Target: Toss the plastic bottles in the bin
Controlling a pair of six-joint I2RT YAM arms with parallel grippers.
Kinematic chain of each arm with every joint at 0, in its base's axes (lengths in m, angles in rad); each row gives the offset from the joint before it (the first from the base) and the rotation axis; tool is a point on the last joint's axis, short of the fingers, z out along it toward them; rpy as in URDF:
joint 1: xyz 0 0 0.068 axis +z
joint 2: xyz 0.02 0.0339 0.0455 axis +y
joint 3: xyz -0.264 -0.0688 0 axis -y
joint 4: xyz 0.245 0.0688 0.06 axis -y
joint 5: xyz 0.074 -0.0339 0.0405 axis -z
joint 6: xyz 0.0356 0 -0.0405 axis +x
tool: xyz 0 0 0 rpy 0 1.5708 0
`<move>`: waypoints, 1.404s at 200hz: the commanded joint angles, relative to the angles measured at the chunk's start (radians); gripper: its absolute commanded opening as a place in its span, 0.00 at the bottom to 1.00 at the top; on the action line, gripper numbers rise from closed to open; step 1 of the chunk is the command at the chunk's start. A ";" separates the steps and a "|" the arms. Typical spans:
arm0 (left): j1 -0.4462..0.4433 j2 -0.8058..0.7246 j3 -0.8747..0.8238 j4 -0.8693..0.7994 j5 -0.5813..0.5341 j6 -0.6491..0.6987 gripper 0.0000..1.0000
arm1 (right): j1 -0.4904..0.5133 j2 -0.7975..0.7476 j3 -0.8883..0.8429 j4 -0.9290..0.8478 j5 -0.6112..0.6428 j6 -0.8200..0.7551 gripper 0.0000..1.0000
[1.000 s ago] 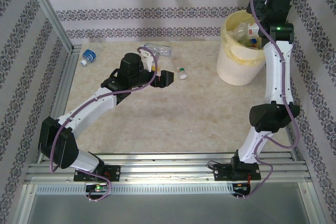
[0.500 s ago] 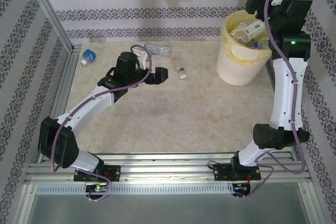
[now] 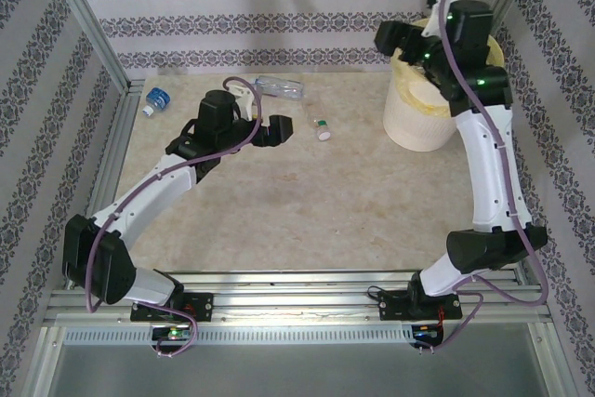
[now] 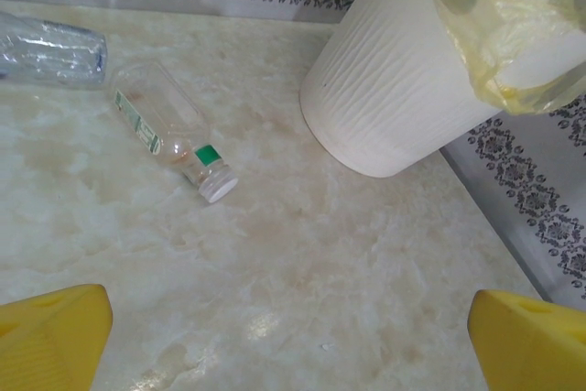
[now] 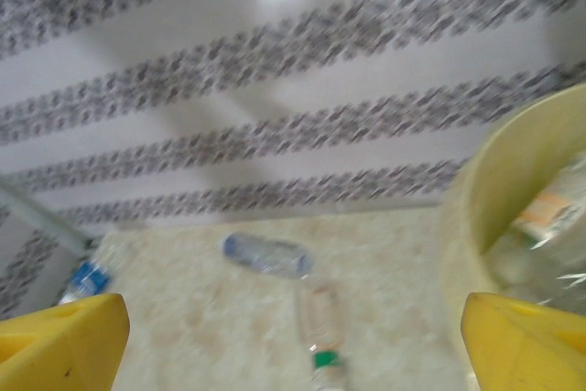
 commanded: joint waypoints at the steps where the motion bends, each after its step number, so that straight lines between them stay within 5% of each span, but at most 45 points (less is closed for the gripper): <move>1: 0.014 -0.050 0.008 0.001 -0.026 0.015 1.00 | 0.067 -0.012 -0.054 -0.016 -0.048 0.047 0.93; 116: 0.032 -0.176 0.145 -0.142 -0.096 0.074 1.00 | 0.207 0.182 -0.173 -0.036 -0.012 0.033 0.89; 281: 0.032 -0.267 0.205 -0.286 -0.189 0.116 1.00 | 0.237 0.655 0.029 -0.175 0.069 -0.115 0.77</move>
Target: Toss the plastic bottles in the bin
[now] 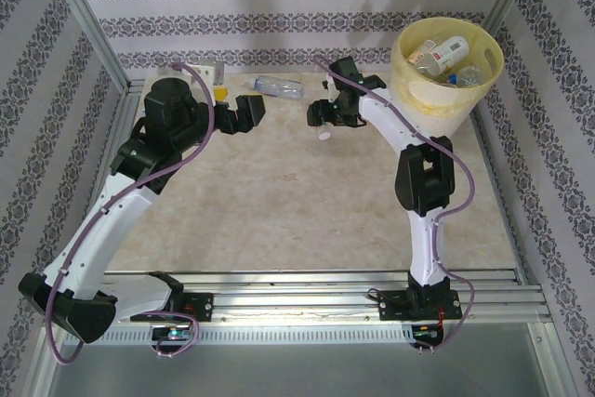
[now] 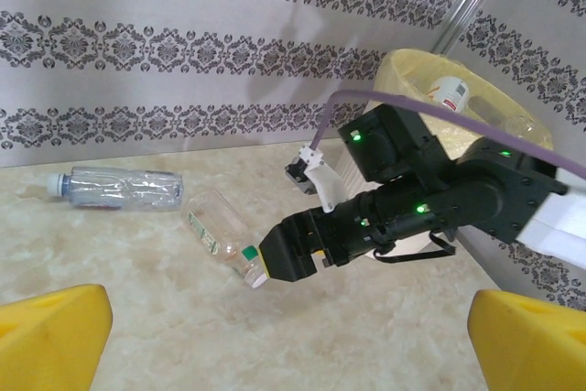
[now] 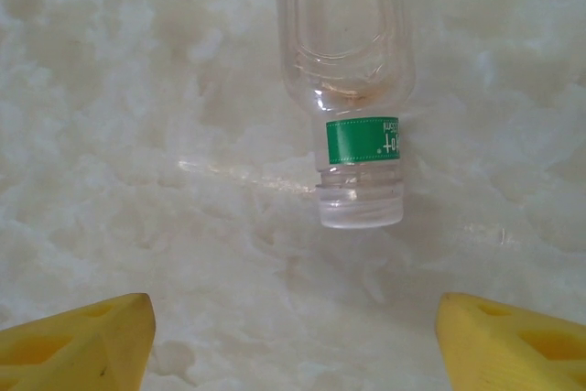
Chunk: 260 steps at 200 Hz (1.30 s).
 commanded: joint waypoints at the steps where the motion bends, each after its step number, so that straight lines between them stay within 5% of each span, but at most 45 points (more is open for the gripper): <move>1: 0.009 -0.034 0.012 -0.039 -0.029 0.023 1.00 | 0.015 0.066 0.066 -0.051 0.039 -0.041 0.77; 123: 0.011 -0.041 0.016 -0.084 -0.052 0.039 1.00 | 0.015 0.288 0.252 -0.114 0.101 -0.072 0.67; 205: 0.010 -0.006 0.021 -0.060 -0.033 0.030 1.00 | 0.019 0.294 0.222 -0.098 0.062 -0.098 0.36; 260: 0.010 0.010 -0.002 -0.025 -0.017 0.012 1.00 | 0.023 0.173 0.085 -0.024 0.052 -0.099 0.25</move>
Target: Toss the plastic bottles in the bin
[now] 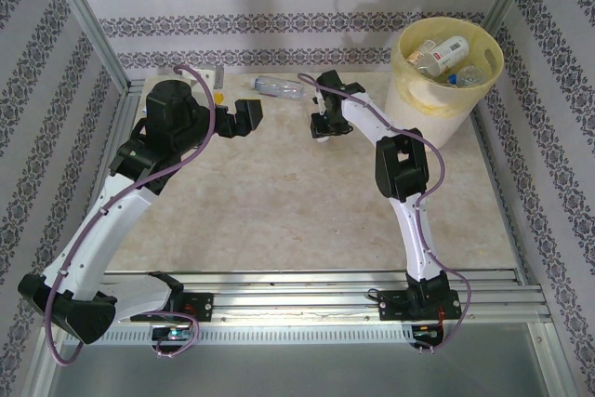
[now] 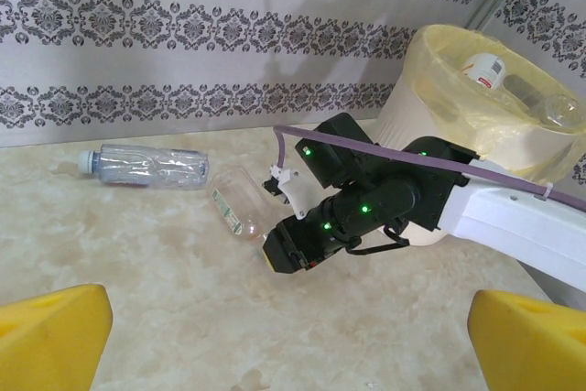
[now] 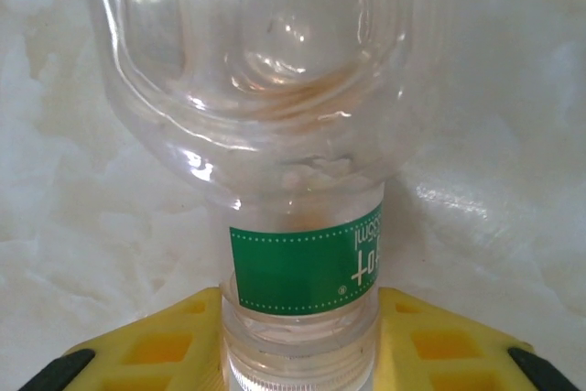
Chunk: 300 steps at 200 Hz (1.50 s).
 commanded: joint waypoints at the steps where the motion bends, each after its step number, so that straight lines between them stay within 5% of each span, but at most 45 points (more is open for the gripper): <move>1: 0.010 0.010 -0.003 0.036 0.020 -0.011 1.00 | 0.012 -0.079 -0.066 0.012 -0.016 -0.010 0.25; 197: 0.012 0.145 -0.064 0.197 0.165 -0.123 1.00 | 0.035 -0.589 -0.306 0.126 -0.017 0.017 0.16; 300: 0.013 0.158 -0.118 0.305 0.222 -0.144 1.00 | 0.022 -0.965 -0.298 0.253 0.172 -0.051 0.13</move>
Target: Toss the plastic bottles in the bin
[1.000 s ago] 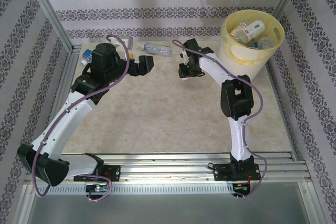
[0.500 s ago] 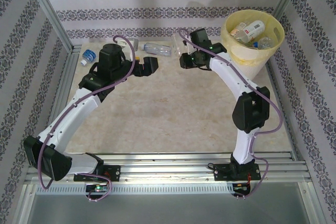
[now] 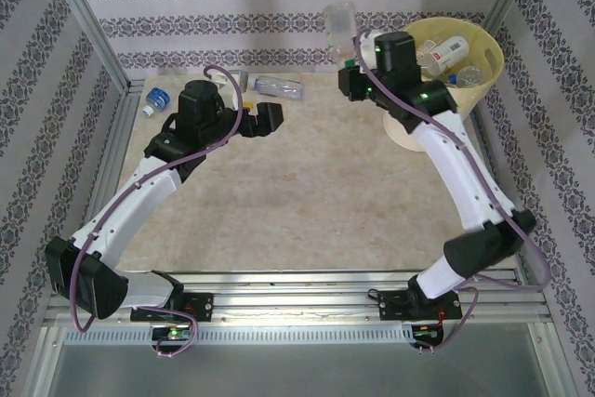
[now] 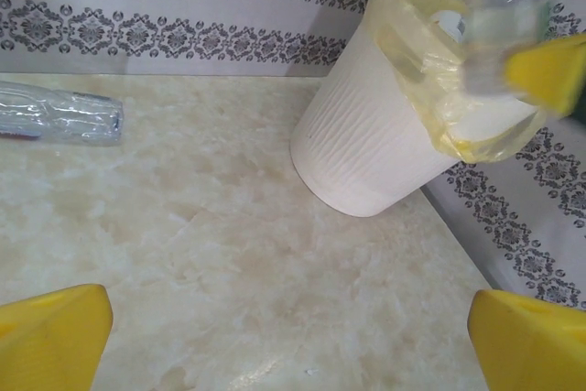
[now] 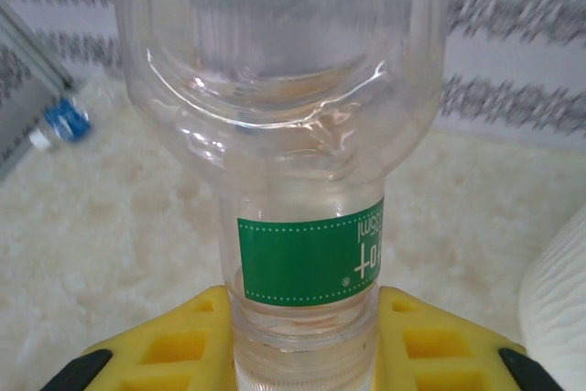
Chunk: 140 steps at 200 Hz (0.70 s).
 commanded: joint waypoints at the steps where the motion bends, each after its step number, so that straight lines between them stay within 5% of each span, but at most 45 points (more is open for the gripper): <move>1: 0.012 0.011 -0.016 0.091 0.039 -0.023 1.00 | -0.007 -0.091 0.003 0.083 0.087 -0.036 0.13; 91: 0.004 0.036 -0.018 0.144 0.083 -0.032 1.00 | -0.152 -0.405 -0.169 0.324 0.222 -0.082 0.11; 140: 0.003 0.036 -0.016 0.134 0.083 -0.022 1.00 | -0.246 -0.455 -0.202 0.335 0.243 -0.050 0.09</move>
